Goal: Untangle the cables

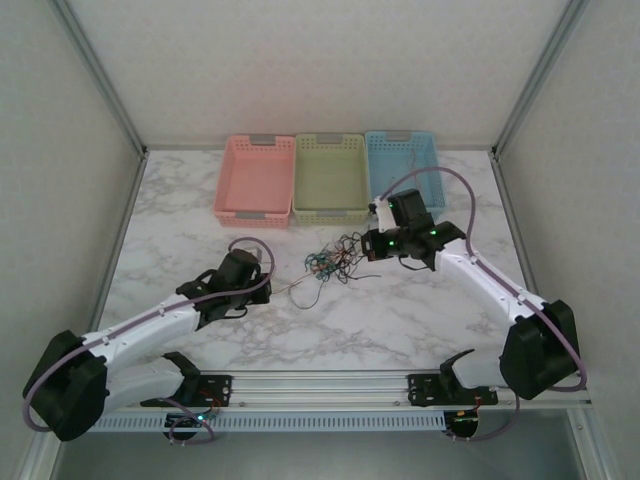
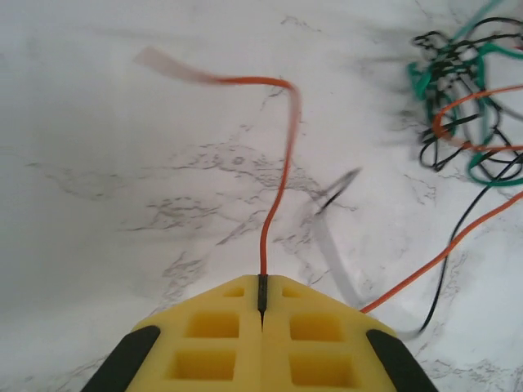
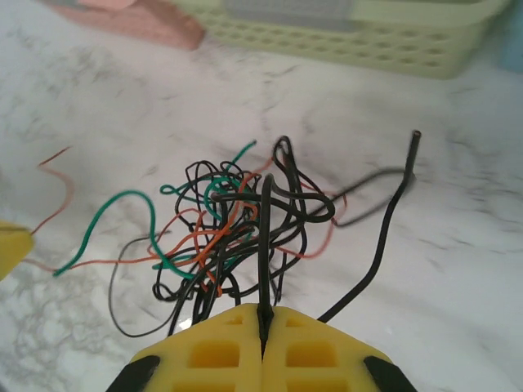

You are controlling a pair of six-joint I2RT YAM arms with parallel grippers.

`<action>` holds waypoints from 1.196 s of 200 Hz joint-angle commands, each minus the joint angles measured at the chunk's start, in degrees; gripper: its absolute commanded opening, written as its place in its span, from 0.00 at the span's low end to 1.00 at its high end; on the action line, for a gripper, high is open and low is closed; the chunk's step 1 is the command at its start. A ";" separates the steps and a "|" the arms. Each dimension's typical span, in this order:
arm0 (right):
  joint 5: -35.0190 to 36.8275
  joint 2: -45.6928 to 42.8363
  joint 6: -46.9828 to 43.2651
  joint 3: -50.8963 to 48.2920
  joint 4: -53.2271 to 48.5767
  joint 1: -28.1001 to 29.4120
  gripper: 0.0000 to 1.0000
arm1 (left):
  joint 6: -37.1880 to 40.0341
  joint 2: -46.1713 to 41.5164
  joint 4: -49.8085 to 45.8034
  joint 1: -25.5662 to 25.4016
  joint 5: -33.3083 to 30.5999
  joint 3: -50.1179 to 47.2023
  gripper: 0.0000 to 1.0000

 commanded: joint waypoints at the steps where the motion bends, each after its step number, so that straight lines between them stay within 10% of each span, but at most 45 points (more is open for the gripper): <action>1: 4.22 -2.88 1.21 -0.49 -2.80 -1.20 0.00 | -0.72 -3.44 -6.08 0.74 -4.34 1.46 0.00; 239: 18.54 6.54 4.96 -3.22 -6.20 -9.03 0.00 | 8.30 -27.45 -45.85 2.27 -21.89 45.45 0.00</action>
